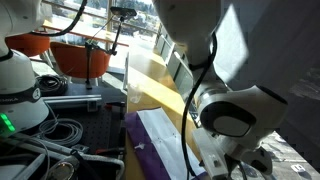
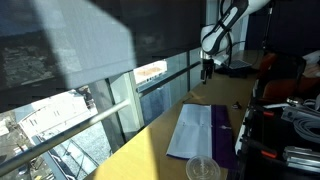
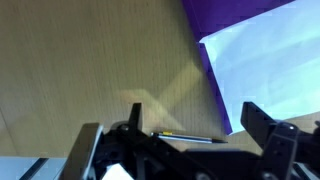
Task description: Close the file
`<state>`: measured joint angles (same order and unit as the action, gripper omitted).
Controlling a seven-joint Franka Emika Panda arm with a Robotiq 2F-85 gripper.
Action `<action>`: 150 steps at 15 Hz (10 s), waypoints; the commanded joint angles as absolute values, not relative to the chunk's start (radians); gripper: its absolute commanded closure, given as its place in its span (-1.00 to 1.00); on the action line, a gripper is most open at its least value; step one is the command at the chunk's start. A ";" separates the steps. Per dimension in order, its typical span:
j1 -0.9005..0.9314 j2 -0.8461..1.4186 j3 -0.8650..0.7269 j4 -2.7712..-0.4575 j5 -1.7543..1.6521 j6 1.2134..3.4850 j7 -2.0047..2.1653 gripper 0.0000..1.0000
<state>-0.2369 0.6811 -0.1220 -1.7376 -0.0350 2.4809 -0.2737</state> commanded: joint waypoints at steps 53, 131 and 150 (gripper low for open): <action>-0.477 1.097 0.082 -1.305 0.154 1.989 -0.868 1.00; 0.084 0.322 -0.008 -2.172 -0.966 2.393 0.187 0.99; -0.069 0.234 0.002 -2.197 -0.215 2.243 -0.193 -1.00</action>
